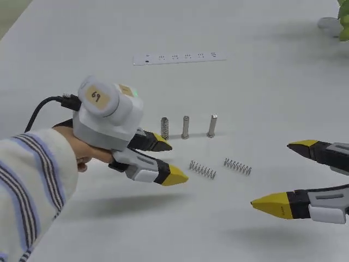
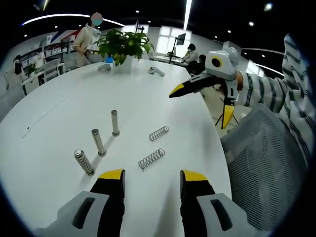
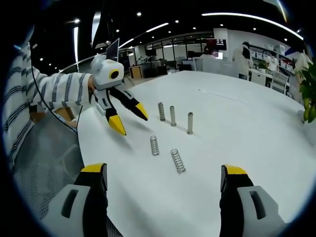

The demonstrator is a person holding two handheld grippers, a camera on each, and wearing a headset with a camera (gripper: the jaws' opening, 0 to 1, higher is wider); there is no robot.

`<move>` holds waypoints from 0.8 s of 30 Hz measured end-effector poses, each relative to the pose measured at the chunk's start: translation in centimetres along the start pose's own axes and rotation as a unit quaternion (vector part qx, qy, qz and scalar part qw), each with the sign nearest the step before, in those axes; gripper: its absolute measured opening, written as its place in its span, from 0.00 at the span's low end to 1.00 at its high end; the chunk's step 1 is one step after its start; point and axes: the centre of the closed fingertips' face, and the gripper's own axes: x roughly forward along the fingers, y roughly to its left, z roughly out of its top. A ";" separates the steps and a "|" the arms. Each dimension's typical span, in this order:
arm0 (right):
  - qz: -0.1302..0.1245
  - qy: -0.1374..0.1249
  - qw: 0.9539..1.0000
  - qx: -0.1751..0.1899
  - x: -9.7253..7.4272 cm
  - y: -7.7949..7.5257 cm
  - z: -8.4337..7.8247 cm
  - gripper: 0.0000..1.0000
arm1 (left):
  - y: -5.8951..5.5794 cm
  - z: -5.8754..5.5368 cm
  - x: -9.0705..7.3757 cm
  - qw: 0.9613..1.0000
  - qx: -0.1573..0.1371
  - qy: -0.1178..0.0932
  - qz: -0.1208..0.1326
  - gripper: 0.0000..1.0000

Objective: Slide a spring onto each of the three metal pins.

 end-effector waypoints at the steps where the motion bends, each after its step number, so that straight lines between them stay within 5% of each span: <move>1: -0.001 0.000 1.000 0.000 0.0 0.0 0.0 0.94 | 0.0 0.1 0.2 1.000 0.000 -0.001 -0.004 0.38; 12: 0.000 0.007 1.000 -0.003 0.1 0.1 -0.1 0.91 | 0.2 0.5 2.2 0.998 0.035 0.014 -0.040 0.21; 24: -0.002 0.013 1.000 0.009 -0.1 0.1 -0.9 0.88 | 0.2 0.7 3.6 0.997 0.051 0.032 -0.057 0.20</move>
